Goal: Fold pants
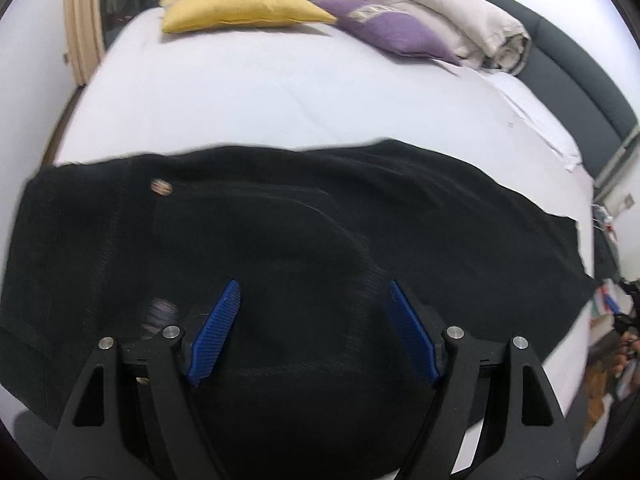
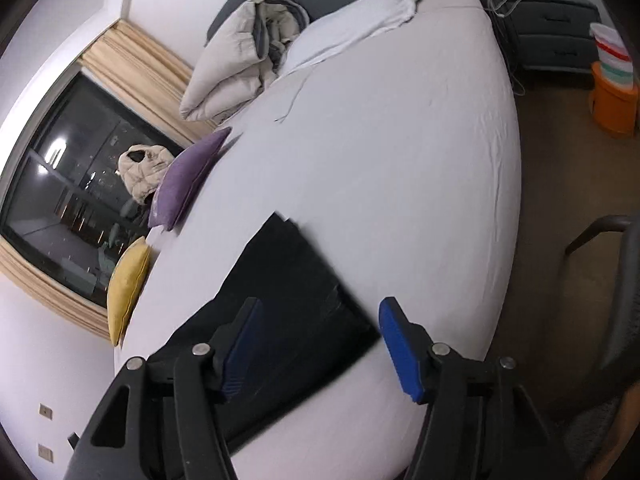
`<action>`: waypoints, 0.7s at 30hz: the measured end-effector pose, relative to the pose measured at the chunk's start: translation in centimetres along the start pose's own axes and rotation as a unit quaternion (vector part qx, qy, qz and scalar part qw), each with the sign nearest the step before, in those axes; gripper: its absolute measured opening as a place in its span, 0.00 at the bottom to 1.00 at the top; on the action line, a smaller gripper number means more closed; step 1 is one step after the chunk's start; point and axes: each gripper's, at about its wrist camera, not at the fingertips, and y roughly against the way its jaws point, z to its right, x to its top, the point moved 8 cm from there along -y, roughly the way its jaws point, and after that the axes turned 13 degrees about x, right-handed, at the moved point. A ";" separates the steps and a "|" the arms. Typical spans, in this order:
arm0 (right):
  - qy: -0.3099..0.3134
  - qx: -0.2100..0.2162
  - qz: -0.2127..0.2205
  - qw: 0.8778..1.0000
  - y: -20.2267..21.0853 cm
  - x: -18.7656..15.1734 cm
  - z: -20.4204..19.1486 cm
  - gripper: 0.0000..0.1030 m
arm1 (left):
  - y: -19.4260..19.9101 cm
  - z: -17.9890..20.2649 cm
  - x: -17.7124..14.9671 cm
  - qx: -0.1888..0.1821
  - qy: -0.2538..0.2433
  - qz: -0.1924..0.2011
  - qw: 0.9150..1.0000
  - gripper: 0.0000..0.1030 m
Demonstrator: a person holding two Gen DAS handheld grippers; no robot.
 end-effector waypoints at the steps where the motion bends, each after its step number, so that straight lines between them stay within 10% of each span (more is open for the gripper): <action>1: -0.025 0.003 -0.003 1.000 1.1 -0.4 1.5 0.61 | 0.1 0.6 -0.5 -0.005 -0.002 -0.001 1.000 0.73; 21: -0.189 0.028 0.012 0.981 -5.7 0.2 5.4 0.56 | 1.2 1.5 -1.2 -0.026 0.016 0.008 0.999 0.76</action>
